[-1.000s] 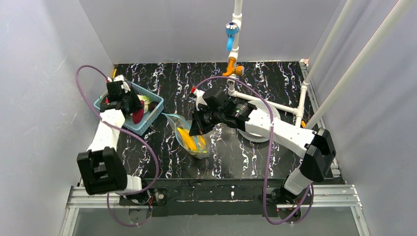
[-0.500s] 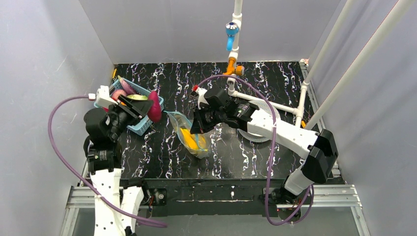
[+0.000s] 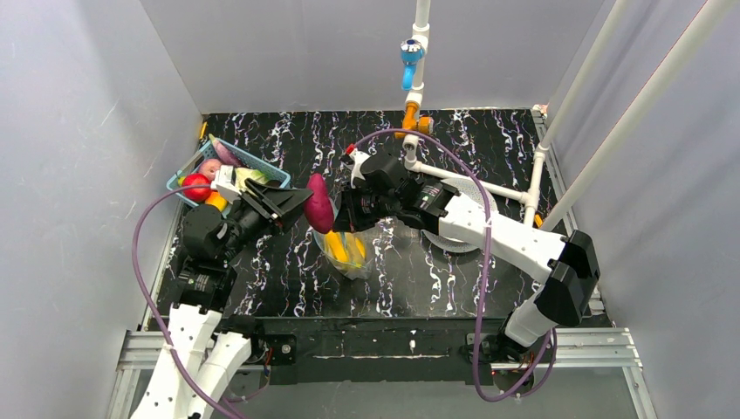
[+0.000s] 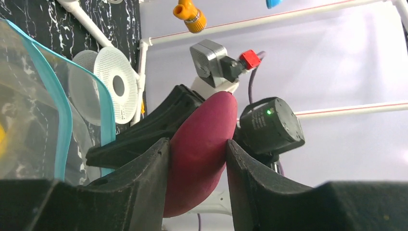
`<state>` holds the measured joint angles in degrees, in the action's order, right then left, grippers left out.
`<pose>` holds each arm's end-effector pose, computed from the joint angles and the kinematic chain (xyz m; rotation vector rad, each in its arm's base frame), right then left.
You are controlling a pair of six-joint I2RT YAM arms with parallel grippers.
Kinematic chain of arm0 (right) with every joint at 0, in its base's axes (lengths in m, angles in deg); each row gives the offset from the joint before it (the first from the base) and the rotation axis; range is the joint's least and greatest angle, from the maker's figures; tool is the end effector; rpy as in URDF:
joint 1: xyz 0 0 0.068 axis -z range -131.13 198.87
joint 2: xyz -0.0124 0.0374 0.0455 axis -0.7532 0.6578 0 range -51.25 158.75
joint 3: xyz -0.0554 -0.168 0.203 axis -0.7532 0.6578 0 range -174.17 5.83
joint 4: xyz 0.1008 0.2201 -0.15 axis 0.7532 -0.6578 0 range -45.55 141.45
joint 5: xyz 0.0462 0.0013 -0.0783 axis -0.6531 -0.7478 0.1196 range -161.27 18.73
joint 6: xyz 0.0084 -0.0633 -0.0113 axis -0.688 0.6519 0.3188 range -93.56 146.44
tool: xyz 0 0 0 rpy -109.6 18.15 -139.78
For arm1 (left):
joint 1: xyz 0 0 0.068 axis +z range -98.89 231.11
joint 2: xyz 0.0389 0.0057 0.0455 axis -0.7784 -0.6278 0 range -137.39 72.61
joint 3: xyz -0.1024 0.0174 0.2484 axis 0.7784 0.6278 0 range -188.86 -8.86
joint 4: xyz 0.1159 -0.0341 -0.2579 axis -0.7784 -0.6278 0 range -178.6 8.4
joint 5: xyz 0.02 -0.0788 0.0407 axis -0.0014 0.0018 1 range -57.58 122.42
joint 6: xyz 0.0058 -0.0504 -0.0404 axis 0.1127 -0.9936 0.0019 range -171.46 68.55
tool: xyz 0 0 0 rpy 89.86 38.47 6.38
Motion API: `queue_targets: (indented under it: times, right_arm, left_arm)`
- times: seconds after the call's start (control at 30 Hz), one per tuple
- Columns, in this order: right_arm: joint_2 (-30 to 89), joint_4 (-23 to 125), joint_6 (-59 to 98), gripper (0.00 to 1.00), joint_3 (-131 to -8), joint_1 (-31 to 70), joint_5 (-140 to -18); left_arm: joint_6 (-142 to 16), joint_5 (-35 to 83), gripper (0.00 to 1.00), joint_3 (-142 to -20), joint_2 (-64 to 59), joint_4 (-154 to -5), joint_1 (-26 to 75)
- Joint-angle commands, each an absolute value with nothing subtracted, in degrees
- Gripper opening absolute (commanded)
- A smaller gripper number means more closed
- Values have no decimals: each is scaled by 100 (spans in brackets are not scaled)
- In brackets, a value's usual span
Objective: Place the food in the zip-top bag and seal the zipper
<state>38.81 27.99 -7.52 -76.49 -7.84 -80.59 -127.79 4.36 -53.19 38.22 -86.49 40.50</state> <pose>0.2136 0.3403 0.3328 -0.5602 2.2459 1.0591 0.1713 -0.0563 0.3766 -0.5177 1.6324 -1.5411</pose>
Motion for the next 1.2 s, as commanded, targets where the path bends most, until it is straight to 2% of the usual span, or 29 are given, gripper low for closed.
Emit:
queue_targets:
  times: [0.0,0.1,0.23,0.4,0.53,0.67,0.8,0.87,0.97,1.0,1.17]
  right_arm:
    - [3715,3205,-1035,1,-7640,-826,-8132]
    - [3541,3255,-1198,1,-7553,-818,-8138]
    - [3288,3324,-1490,1,-7505,-813,-8060]
    - [3088,3396,-1513,1,-7524,-789,-7939]
    - [3034,3512,-1504,1,-7454,-782,-8058]
    - [3085,3589,-1501,1,-7377,-758,-8160]
    - [3151,3621,-1449,1,-7423,-751,-8267]
    - [3168,3654,-1423,1,-7419,-747,-8314]
    - [3191,3643,-1363,1,-7415,-734,-8339]
    - [3190,3636,-1341,1,-7402,-738,-8340]
    - [3118,3617,-1248,1,-7275,-705,-8314]
  left_arm:
    - [-13367,1088,8,-4677,4117,-8229,3800]
    - [-13677,1578,8,-4103,4526,-8224,3742]
    - [-13925,1542,8,-3666,4535,-7911,3721]
    - [-13509,1791,8,-3812,4598,-8708,3707]
    - [-13562,1922,16,-3857,4584,-8961,3707]
    - [-13566,1803,18,-3915,4395,-8921,3700]
    - [-13532,1723,26,-4007,4267,-8925,3695]
    - [-13494,1598,34,-4063,4171,-8878,3693]
    - [-13333,1400,59,-4156,4087,-8761,3695]
    - [-13272,1358,62,-4188,4074,-8766,3695]
    - [-12928,1333,70,-4388,4139,-8976,3689]
